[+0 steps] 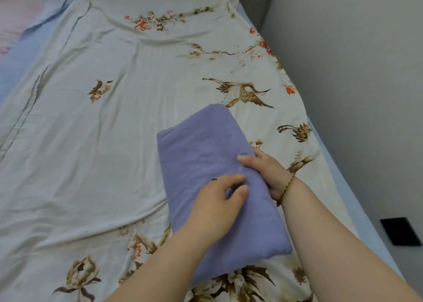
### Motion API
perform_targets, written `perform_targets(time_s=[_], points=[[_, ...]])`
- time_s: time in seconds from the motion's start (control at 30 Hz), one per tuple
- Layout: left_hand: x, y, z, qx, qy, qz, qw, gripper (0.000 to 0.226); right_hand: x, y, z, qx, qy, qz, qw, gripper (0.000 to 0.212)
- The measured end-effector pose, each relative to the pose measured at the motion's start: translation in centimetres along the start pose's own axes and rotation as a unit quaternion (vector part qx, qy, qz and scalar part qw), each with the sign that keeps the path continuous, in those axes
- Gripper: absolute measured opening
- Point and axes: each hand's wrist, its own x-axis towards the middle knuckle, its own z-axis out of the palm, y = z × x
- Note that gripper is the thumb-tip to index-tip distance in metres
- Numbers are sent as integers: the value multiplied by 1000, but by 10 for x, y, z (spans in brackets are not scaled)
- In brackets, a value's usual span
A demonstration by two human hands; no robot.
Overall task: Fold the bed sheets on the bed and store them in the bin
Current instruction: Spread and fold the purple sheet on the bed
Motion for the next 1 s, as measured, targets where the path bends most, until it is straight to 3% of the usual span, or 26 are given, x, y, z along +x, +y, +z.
perform_targets(time_s=[0.07, 0.13, 0.2, 0.27, 0.37, 0.43, 0.5, 0.57, 0.63, 0.83, 0.9, 1.0], points=[[5, -25, 0, -8, 61, -15, 998, 36, 1, 0, -15, -13, 25, 12, 1000, 44], [14, -56, -2, 34, 109, -62, 992, 51, 3, 2, -32, -45, 66, 24, 997, 56], [19, -80, -1, 134, 65, -106, 983, 80, 4, 7, -46, -68, 95, 41, 992, 65], [21, -95, 4, 212, 28, -102, 971, 111, 6, 14, -57, -74, 139, 50, 986, 61], [29, -102, 19, 265, 16, -94, 959, 110, 9, 23, -62, -151, 248, 47, 956, 56], [32, -103, 26, 292, 17, -99, 951, 105, 2, 29, -52, -234, 306, 49, 921, 61], [34, -106, 29, 302, 17, -105, 947, 104, -20, 46, -40, -383, 320, 64, 864, 69], [33, -109, 29, 300, 11, -108, 948, 104, -46, 72, -22, -531, 284, 96, 793, 74], [32, -109, 29, 305, 7, -105, 947, 104, -64, 96, -11, -606, 247, 122, 746, 83], [35, -104, 30, 302, 11, -108, 947, 105, -56, 102, -21, -622, 212, 130, 743, 87], [41, -103, 25, 266, 44, -92, 958, 105, -50, 95, -28, -587, 216, 125, 770, 70], [66, -98, 7, 224, 100, -72, 967, 87, -25, 74, -32, -521, 240, 80, 815, 72]])
